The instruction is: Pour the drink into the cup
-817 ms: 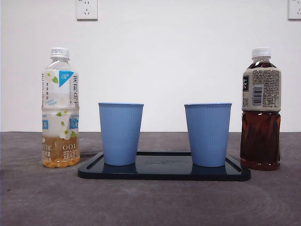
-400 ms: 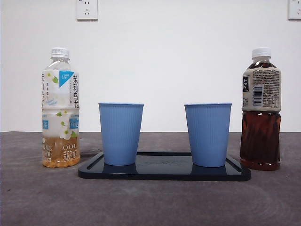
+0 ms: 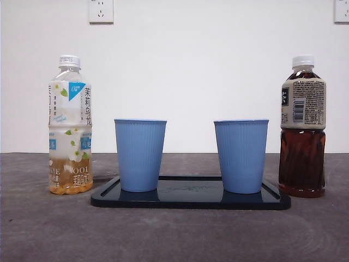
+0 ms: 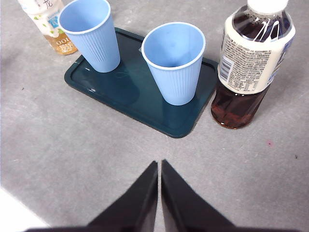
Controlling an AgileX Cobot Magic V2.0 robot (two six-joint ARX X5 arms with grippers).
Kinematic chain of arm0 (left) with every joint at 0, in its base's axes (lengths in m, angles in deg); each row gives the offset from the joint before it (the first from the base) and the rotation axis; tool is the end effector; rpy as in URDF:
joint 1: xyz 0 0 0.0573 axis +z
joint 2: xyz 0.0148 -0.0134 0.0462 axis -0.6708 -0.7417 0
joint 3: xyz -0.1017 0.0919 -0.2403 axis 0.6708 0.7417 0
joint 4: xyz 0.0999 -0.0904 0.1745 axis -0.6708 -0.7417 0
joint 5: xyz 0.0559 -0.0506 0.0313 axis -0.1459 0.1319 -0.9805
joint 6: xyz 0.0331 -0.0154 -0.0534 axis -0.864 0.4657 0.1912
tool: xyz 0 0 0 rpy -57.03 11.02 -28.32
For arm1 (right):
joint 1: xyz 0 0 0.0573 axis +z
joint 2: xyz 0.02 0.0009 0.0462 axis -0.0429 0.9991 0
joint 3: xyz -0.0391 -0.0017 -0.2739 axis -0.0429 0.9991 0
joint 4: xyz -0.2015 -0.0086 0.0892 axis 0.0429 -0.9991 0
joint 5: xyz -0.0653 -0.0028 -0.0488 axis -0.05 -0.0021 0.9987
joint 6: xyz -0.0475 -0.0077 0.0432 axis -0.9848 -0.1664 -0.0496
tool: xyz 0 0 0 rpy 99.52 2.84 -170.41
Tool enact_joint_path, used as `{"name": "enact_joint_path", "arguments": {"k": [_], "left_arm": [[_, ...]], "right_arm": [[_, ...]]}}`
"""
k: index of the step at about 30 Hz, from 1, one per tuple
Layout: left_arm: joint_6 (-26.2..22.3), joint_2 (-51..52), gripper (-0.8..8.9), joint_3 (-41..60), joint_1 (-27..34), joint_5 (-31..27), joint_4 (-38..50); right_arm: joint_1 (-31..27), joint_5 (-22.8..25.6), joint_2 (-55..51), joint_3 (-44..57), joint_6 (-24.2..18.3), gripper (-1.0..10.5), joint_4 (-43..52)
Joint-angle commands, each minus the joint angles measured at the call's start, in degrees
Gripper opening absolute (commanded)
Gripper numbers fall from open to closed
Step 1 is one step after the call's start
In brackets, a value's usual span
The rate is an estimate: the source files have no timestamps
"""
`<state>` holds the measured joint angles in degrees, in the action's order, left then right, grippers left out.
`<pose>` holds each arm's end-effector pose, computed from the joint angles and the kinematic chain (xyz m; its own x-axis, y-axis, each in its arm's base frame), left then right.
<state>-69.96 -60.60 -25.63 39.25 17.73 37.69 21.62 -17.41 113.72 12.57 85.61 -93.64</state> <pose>0.0658 -0.0068 0.1537 0.9812 -0.1224 -0.1494 0.1468 0.9753 0.1650 0.0572 0.0346 0.2912 0.6439 0.4834 -0.5930 -0.4839 0.8577 0.1737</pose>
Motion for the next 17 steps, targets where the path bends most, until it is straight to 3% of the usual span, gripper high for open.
{"name": "enact_joint_path", "arguments": {"k": [1,10,11,14,17], "left_arm": [[-0.7,0.1,0.07,1.2,0.0,-0.1,-0.4],[-0.7,0.1,0.06,1.2,0.0,-0.1,-0.4],[-0.7,0.1,0.06,1.2,0.0,-0.1,-0.4],[-0.7,0.1,0.06,1.2,0.0,-0.1,-0.4],[-0.6,0.1,0.07,1.2,0.0,-0.1,-0.4]], "right_arm": [[0.4,0.0,0.2,-0.8,0.6,0.1,0.6],[0.3,0.1,-0.4,-0.8,0.5,0.1,0.5],[-0.5,0.3,-1.0,-0.8,-1.2,0.1,1.1],[-7.4,0.3,-3.6,0.4,-2.6,0.1,8.1],[-16.6,0.3,-9.9,7.8,-2.6,0.1,23.9]]}}
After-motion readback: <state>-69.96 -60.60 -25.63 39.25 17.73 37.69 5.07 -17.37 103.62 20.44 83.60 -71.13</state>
